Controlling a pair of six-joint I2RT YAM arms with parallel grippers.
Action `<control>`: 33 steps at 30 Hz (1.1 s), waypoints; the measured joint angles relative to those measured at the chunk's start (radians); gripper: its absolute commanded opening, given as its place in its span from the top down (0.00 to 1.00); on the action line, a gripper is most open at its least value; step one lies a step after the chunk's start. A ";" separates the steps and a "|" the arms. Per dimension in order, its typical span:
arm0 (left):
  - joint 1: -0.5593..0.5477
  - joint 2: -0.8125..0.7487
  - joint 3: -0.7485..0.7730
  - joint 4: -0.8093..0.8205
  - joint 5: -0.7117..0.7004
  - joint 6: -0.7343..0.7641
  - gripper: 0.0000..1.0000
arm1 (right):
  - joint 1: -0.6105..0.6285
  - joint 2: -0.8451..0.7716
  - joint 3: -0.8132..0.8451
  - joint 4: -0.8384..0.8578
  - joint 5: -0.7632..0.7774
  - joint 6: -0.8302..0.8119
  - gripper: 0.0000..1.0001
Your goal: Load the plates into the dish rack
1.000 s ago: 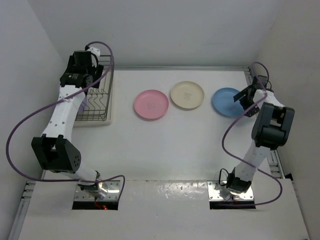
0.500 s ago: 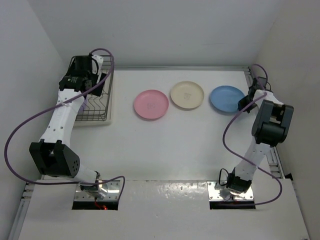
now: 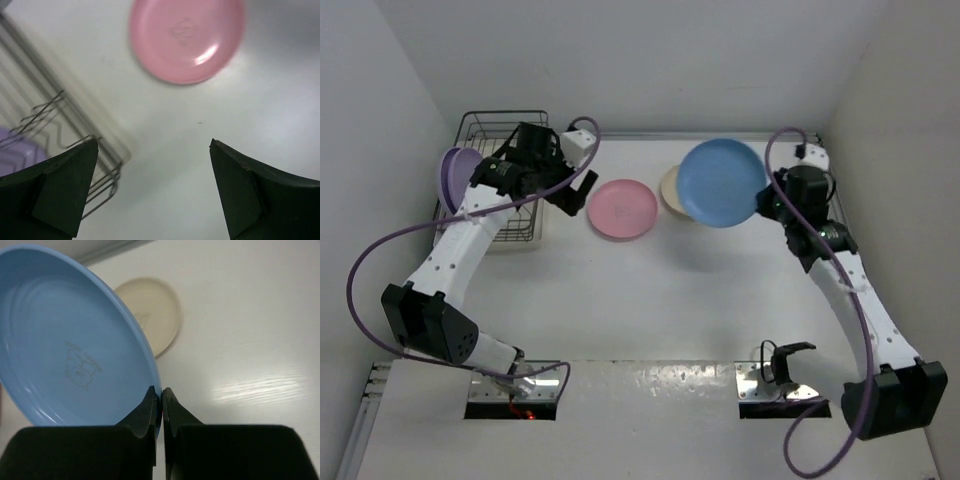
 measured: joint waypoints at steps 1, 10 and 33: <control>-0.021 0.000 0.000 -0.004 0.035 0.000 0.01 | 0.059 -0.019 -0.020 0.010 -0.022 -0.009 1.00; -0.113 -0.021 -0.048 -0.029 0.321 0.030 0.03 | 0.528 0.082 -0.168 0.008 -0.083 -0.045 1.00; -0.126 0.010 -0.167 -0.066 0.363 0.048 1.00 | 0.721 0.085 -0.172 0.187 -0.068 -0.084 0.07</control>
